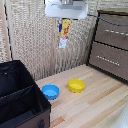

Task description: Position your gripper near the granola bar, please. Lightly grip the granola bar with your gripping tool. Relocate your gripper along with the granola bar toward the leading division of the caddy with caution. Gently release the granola bar into the leading division of the caddy.

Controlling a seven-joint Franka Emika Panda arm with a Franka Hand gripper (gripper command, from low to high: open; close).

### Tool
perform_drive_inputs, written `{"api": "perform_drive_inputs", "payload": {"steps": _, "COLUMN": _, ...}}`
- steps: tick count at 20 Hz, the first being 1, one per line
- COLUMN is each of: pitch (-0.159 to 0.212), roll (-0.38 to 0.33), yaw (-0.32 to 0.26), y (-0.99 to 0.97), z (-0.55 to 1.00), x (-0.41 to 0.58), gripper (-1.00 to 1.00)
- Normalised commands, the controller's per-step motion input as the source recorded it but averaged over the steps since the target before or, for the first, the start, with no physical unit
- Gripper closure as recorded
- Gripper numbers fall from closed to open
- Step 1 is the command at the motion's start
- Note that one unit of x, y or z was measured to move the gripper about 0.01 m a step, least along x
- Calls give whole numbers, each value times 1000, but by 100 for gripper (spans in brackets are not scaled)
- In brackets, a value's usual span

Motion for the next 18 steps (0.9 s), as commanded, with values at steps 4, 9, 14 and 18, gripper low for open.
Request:
{"api": "perform_drive_inputs", "payload": {"steps": 4, "pitch": 36, "roll": -44, "yaw": -140, "y": 674, "z": 77, "x": -81, "gripper": 100}}
{"api": "perform_drive_inputs", "payload": {"steps": 9, "pitch": 29, "roll": -46, "yaw": -95, "y": 723, "z": 101, "x": -218, "gripper": 100}}
{"api": "perform_drive_inputs", "payload": {"steps": 14, "pitch": 21, "roll": -47, "yaw": -74, "y": 750, "z": 114, "x": -281, "gripper": 100}}
{"api": "perform_drive_inputs", "payload": {"steps": 18, "pitch": 27, "roll": -51, "yaw": -92, "y": 739, "z": 86, "x": -216, "gripper": 100}}
